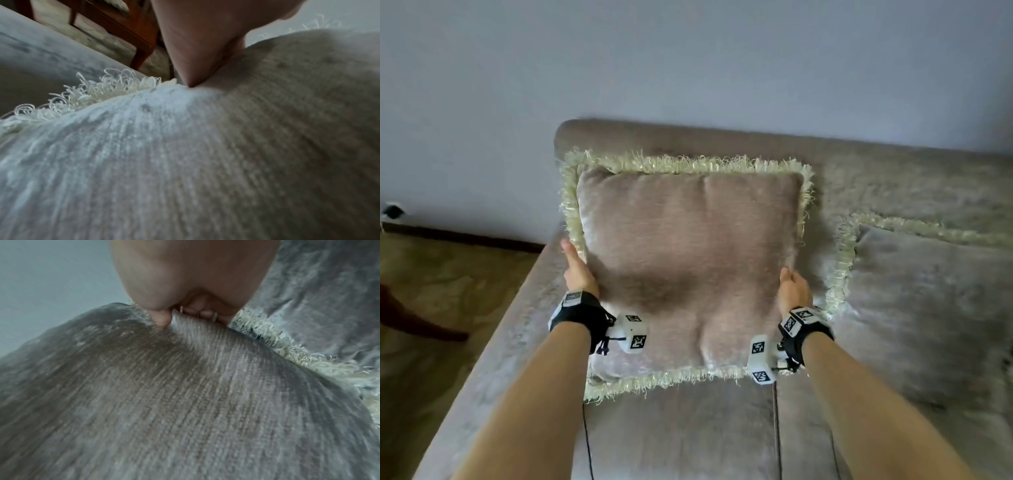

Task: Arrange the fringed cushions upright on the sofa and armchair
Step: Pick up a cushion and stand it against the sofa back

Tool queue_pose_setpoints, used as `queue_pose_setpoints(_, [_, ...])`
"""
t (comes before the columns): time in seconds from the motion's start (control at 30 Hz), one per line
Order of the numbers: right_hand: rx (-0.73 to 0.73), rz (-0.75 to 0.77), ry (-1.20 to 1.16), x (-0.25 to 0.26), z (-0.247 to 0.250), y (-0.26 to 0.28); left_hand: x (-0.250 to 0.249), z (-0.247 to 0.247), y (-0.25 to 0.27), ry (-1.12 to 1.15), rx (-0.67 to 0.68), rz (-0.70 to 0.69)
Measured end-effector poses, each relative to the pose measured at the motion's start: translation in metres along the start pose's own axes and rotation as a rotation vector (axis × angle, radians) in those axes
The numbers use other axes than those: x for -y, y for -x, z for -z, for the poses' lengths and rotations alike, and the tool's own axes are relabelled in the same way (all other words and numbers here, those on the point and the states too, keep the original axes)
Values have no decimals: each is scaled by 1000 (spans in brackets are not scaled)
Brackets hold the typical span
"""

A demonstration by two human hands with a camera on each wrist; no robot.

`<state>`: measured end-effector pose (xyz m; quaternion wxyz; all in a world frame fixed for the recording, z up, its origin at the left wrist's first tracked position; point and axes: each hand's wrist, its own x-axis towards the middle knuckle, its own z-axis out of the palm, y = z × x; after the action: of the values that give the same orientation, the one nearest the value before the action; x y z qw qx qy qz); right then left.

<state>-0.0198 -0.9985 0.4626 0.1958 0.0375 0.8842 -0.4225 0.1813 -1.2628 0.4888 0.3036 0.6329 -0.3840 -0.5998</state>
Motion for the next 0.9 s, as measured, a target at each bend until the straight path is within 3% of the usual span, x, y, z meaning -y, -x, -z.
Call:
queue_pose_setpoints(0.23, [-25, -75, 68, -69, -35, -62, 49, -64, -76, -124, 23, -19])
queue_pose_setpoints(0.4, [-46, -129, 73, -100, -65, -76, 88, -76, -122, -210, 65, 5])
queue_pose_setpoints(0.67, [-111, -132, 61, -113, -81, -89, 92, -92, -139, -296, 87, -42])
queue_pose_setpoints(0.77, [-237, -84, 74, -97, -77, -89, 80, -95, -127, -346, 108, -237])
queue_pose_setpoints(0.83, [-354, 83, 178, -64, -72, -85, 65, -100, -116, -387, 90, -535])
queue_pose_setpoints(0.9, [-419, 364, 296, -17, -73, -77, 45, -111, -100, -547, 123, -903])
